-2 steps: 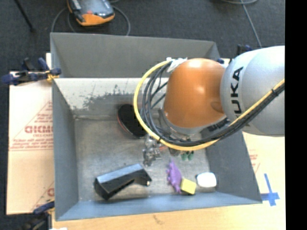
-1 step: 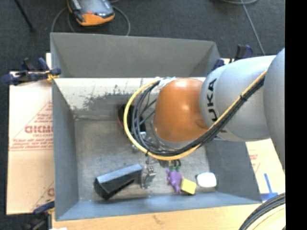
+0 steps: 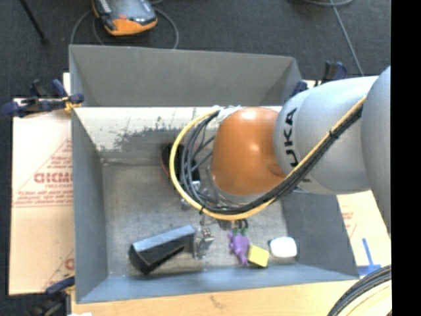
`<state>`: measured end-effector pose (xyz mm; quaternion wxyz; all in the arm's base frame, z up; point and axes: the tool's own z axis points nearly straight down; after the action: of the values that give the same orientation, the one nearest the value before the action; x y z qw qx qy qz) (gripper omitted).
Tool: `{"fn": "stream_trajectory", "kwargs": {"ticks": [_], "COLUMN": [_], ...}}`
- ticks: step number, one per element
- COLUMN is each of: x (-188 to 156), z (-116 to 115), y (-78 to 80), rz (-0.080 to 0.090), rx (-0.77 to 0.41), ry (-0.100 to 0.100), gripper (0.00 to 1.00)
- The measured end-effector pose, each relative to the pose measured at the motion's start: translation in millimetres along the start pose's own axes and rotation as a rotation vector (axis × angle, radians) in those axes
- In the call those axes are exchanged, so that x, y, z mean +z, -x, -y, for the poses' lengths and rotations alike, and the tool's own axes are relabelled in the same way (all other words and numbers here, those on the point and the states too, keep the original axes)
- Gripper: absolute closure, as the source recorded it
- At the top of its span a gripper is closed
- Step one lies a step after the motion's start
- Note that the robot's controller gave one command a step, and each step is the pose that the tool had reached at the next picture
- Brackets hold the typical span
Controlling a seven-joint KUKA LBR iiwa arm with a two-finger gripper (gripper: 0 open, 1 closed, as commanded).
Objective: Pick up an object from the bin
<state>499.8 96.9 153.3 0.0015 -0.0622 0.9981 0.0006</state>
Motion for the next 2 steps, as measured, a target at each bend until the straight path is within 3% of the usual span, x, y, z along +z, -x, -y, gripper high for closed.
{"fn": "stream_trajectory", "kwargs": {"ticks": [1,2], "x": [39,78], "z": [5,-35], "y": [-6.2,16.0], "rz": [0.005,-0.009], "rx": [-0.085,-0.329], "ry": [-0.001,-0.001], "gripper": [0.0,1.0]}}
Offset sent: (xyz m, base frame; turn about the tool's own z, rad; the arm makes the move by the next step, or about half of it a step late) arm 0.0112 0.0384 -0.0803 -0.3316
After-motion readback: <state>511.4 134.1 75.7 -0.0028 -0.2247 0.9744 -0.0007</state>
